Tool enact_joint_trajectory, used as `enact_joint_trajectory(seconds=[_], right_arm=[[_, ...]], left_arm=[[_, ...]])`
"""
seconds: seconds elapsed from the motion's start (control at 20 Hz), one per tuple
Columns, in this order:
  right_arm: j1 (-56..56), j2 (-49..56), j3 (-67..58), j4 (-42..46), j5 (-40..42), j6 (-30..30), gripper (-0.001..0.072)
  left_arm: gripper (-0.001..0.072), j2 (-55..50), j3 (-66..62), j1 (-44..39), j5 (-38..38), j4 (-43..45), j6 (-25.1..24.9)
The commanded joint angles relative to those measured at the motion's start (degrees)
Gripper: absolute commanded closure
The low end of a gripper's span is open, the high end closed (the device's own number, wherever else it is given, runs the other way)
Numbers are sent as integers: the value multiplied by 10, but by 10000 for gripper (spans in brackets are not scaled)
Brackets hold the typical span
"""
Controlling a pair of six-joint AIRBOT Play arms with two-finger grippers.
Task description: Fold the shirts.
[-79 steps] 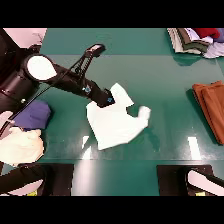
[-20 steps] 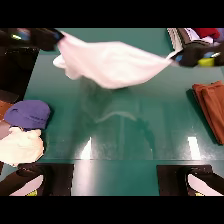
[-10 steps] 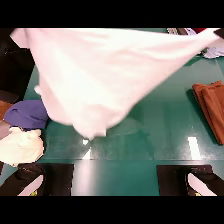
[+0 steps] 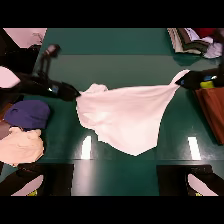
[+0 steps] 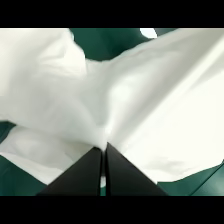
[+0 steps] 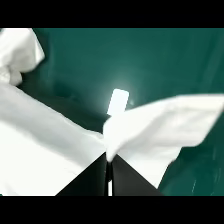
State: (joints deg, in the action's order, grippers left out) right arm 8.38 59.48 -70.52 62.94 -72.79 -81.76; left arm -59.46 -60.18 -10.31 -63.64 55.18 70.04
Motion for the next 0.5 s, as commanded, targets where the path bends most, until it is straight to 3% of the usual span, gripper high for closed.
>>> enact_joint_trajectory(seconds=[0.0,0.25,0.3,0.35,0.45], right_arm=[[2,38,55,-4,35,4,698],[27,59,56,-2,40,4,699],[31,59,55,-3,44,3,699],[33,59,55,-2,45,3,699],[32,59,55,-3,43,3,698]], left_arm=[[685,-37,78,0,26,-2,-30],[680,-54,81,0,-38,-3,-30],[473,-54,81,0,-45,-3,-30],[187,-54,81,0,-43,-3,-30],[154,-53,70,0,-28,5,-30]])
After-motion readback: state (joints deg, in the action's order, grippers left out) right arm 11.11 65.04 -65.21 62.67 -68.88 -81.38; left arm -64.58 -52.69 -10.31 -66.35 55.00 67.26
